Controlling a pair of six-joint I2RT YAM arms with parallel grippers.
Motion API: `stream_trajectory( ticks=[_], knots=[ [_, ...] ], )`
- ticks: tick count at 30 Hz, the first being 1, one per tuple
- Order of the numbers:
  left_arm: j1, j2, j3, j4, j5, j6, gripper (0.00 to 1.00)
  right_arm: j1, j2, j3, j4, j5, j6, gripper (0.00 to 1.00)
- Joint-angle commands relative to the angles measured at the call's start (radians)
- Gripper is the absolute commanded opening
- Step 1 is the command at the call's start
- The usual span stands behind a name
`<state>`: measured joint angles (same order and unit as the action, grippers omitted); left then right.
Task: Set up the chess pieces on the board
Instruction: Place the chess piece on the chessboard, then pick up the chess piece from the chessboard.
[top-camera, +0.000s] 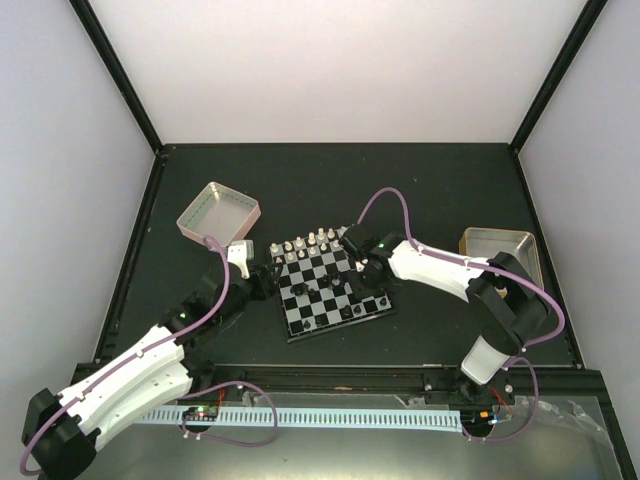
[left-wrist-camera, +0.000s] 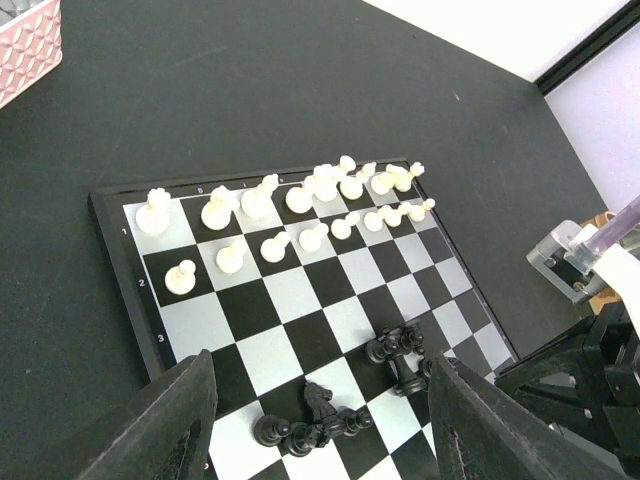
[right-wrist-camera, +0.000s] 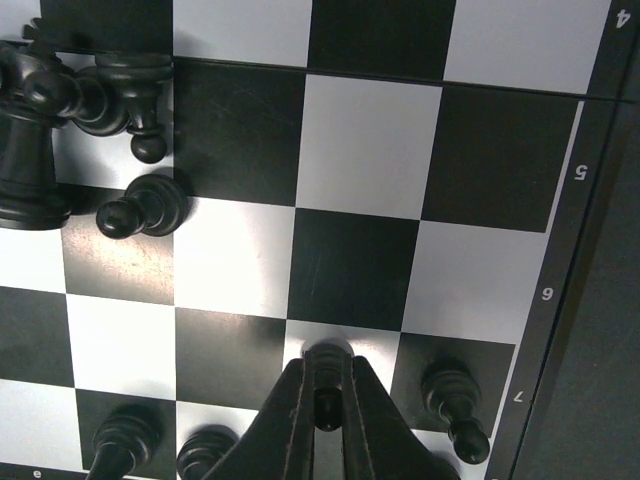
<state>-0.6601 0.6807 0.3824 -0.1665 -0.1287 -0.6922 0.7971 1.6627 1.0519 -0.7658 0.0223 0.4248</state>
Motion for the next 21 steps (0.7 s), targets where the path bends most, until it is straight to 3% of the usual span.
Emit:
stream_trajectory(
  ticks=[1,10,21],
  knots=[
    [0.009,0.005,-0.004,0.025,0.009,-0.007,0.6,0.006,-0.014,-0.011,-0.029,0.014,0.018,0.09],
    [0.01,0.005,-0.003,0.027,0.008,-0.006,0.6,0.007,-0.036,0.057,-0.032,0.01,0.022,0.28],
    [0.01,-0.003,0.001,0.019,-0.002,0.003,0.6,0.019,0.066,0.204,-0.03,-0.051,-0.038,0.37]
  ],
)
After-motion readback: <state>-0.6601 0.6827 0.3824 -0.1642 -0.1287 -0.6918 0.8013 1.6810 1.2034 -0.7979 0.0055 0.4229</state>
